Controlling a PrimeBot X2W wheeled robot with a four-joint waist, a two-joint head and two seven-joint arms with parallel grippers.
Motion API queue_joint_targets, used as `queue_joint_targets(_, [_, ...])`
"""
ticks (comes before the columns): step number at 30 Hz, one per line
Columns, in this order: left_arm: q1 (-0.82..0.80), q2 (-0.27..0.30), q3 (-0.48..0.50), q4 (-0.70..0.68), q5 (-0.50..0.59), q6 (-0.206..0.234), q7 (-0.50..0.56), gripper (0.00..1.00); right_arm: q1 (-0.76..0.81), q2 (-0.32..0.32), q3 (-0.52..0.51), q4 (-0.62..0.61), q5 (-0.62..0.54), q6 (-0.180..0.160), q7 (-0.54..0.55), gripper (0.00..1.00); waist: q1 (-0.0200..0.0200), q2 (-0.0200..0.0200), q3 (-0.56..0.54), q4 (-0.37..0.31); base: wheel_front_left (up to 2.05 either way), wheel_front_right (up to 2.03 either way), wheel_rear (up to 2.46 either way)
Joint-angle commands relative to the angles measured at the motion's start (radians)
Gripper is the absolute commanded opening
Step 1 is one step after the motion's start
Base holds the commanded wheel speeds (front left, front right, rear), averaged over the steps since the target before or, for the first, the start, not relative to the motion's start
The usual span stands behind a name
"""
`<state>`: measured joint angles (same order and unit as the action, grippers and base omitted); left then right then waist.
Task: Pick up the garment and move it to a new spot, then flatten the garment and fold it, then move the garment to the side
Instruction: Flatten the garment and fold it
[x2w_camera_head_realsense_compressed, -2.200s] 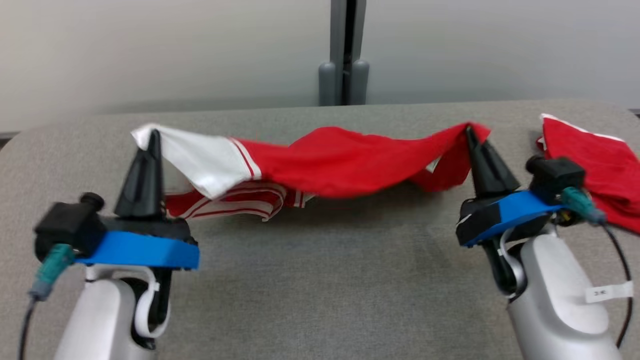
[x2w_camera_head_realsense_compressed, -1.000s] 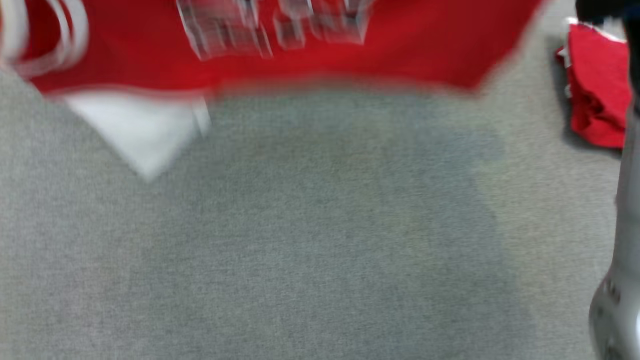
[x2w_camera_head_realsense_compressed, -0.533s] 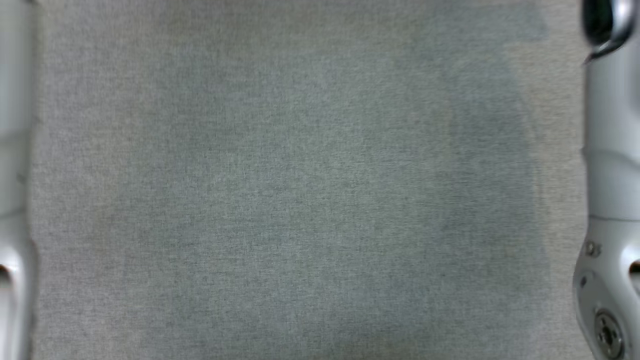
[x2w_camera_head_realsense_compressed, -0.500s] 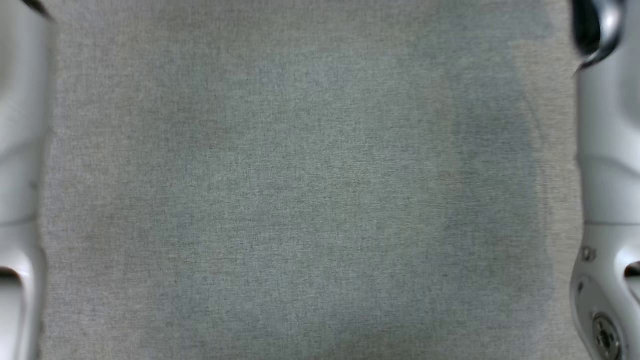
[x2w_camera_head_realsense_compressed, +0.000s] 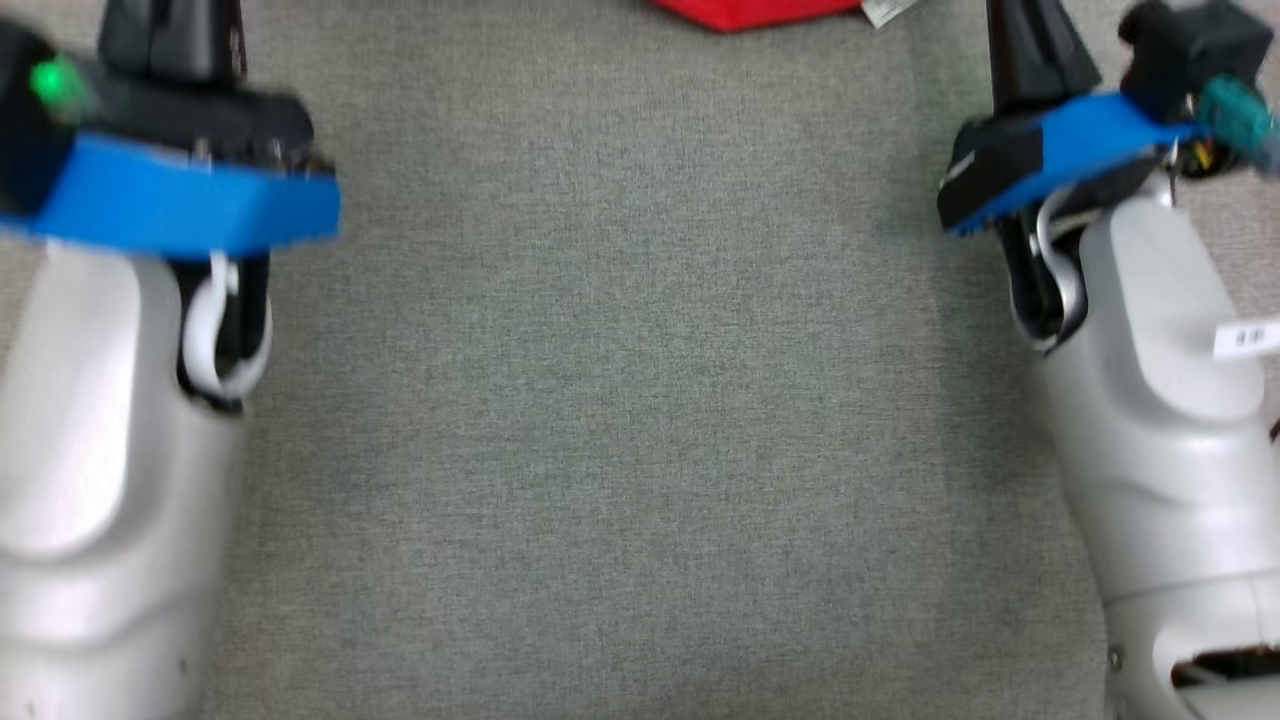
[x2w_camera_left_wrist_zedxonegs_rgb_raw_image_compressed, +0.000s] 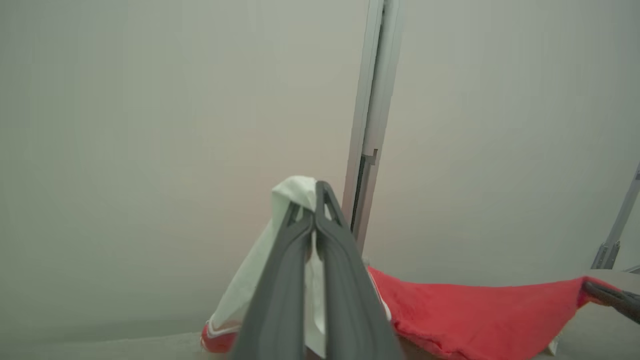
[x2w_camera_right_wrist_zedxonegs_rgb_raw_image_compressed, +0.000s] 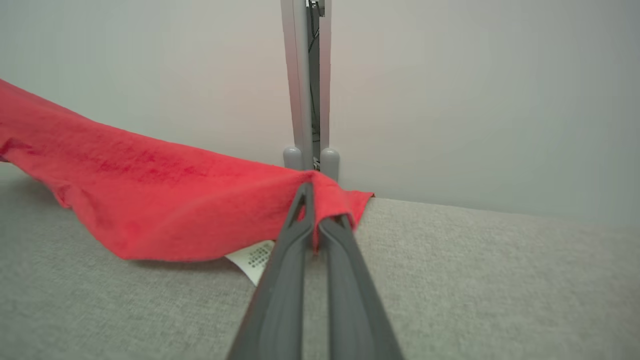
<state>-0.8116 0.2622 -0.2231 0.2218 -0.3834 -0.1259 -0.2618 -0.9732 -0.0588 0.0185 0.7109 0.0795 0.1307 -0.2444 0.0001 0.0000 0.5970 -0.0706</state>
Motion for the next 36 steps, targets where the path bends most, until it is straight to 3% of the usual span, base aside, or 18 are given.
queue_joint_targets(1, [0.066, -0.010, 0.023, -0.045, -0.006, -0.005, -0.004, 0.00, 0.051, 0.001, 0.000, -0.032, 0.027, 0.000, -0.012, 0.00, -0.0001, 0.0000, -0.016, -0.002, 0.00, 0.00, 0.00])
queue_joint_targets(14, [0.530, -0.083, 0.075, -0.271, 0.008, -0.006, -0.004, 0.00, 0.461, 0.005, -0.026, -0.310, 0.097, 0.000, -0.015, 0.00, -0.0001, 0.0000, -0.211, 0.005, 0.00, 0.00, 0.00])
queue_joint_targets(18, [0.673, -0.098, 0.087, -0.338, 0.014, 0.000, -0.004, 0.00, 0.621, 0.007, -0.049, -0.430, 0.111, 0.000, 0.024, 0.00, -0.0001, 0.0000, -0.292, 0.015, 0.00, 0.00, 0.00])
queue_joint_targets(27, [0.944, -0.092, 0.079, -0.505, 0.041, 0.067, 0.028, 0.00, 0.959, 0.008, -0.116, -0.726, 0.191, 0.000, 0.199, 0.00, -0.0001, 0.0000, -0.421, 0.029, 0.00, 0.00, 0.00])
queue_joint_targets(31, [1.007, -0.092, 0.065, -0.536, 0.028, 0.078, 0.071, 0.00, 1.025, 0.008, -0.112, -0.767, 0.199, 0.000, 0.288, 0.00, -0.0001, 0.0000, -0.433, 0.028, 0.00, 0.00, 0.00])
queue_joint_targets(36, [1.032, -0.085, 0.058, -0.474, 0.016, 0.082, 0.114, 0.00, 1.024, 0.008, -0.082, -0.723, 0.199, 0.000, 0.357, 0.00, -0.0001, 0.0000, -0.434, 0.021, 0.00, 0.00, 0.00])
